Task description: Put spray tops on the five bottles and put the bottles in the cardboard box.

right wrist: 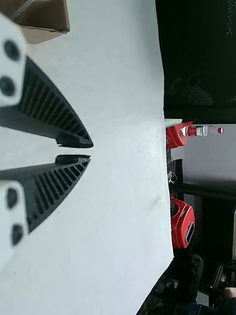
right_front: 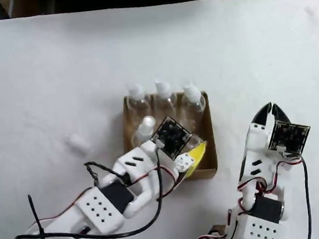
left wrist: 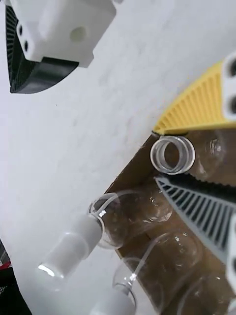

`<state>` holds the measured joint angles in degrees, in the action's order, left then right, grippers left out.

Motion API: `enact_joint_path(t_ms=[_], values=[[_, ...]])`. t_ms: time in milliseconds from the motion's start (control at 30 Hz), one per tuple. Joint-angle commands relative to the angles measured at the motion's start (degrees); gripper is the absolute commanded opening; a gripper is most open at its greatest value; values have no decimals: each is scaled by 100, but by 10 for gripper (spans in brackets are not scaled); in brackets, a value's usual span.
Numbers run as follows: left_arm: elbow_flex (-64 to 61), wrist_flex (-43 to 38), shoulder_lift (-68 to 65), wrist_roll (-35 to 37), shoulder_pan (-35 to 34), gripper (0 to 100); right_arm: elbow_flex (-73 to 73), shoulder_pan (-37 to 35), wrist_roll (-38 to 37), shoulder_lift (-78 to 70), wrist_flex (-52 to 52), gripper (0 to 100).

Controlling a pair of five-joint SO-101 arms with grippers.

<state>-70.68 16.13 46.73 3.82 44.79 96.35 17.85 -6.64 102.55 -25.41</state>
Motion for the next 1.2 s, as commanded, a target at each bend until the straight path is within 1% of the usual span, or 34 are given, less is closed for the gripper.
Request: enact_joint_path(t_ms=[0, 133, 867, 1000, 1167], values=[[308, 35, 145, 97, -4, 142, 44, -4, -79, 4, -48, 16], [299, 44, 180, 105, 22, 163, 44, -4, -79, 31, -189, 16], [325, 44, 189, 44, -4, 165, 44, -13, -79, 22, -215, 16], [316, 44, 189, -229, 13, 163, 44, -13, -79, 22, -215, 16], [316, 44, 189, -229, -4, 163, 44, -13, -79, 13, -224, 16]])
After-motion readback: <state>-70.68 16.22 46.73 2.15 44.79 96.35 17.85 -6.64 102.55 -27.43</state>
